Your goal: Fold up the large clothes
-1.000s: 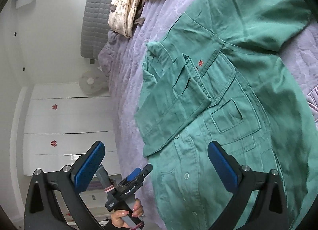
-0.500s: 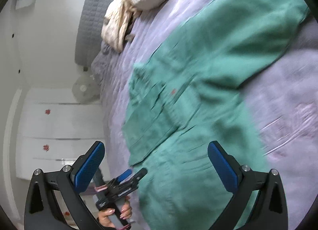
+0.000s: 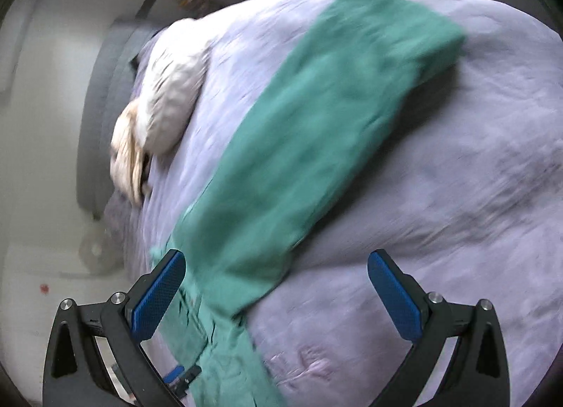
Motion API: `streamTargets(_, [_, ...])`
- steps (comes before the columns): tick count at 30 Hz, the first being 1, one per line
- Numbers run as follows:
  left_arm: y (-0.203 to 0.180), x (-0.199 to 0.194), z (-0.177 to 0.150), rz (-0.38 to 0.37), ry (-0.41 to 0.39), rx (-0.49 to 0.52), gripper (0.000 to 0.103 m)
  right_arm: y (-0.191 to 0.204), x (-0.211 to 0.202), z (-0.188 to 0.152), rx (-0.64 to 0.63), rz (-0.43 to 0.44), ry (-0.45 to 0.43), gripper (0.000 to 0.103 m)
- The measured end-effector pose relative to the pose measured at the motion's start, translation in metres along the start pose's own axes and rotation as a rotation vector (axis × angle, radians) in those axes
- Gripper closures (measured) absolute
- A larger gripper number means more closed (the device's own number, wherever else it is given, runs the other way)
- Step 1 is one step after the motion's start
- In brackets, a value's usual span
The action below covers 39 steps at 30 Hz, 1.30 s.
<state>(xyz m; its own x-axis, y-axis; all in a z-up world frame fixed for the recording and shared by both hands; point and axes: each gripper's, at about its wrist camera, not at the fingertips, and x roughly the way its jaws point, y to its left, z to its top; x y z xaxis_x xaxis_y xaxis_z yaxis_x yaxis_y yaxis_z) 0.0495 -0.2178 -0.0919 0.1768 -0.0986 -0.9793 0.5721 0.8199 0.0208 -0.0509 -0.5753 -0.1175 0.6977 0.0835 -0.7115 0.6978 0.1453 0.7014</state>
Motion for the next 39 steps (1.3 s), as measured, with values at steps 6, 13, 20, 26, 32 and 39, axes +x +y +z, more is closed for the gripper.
streamTargets(6, [-0.024, 0.003, 0.004, 0.001, 0.003, 0.03, 0.001, -0.036, -0.006, 0.031, 0.123, 0.03, -0.051, 0.0])
streamTargets(13, [-0.045, 0.004, 0.012, -0.007, 0.004, 0.023, 0.001, -0.056, 0.001, 0.061, 0.228, 0.17, -0.104, 0.0])
streamTargets(20, [-0.064, 0.006, 0.013, 0.033, 0.024, 0.032, 0.001, -0.052, 0.028, 0.088, 0.293, 0.206, -0.106, 0.0])
streamTargets(26, [-0.055, 0.009, 0.018, 0.045, 0.031, 0.011, 0.001, -0.048, 0.035, 0.098, 0.37, 0.241, -0.103, 0.02])
streamTargets(32, [-0.033, 0.011, 0.02, 0.056, 0.026, -0.007, 0.001, -0.049, 0.042, 0.093, 0.436, 0.287, -0.081, 0.099])
streamTargets(39, [0.001, 0.012, 0.018, 0.067, 0.024, -0.034, 0.001, 0.01, 0.037, 0.091, 0.259, 0.393, -0.066, 0.099])
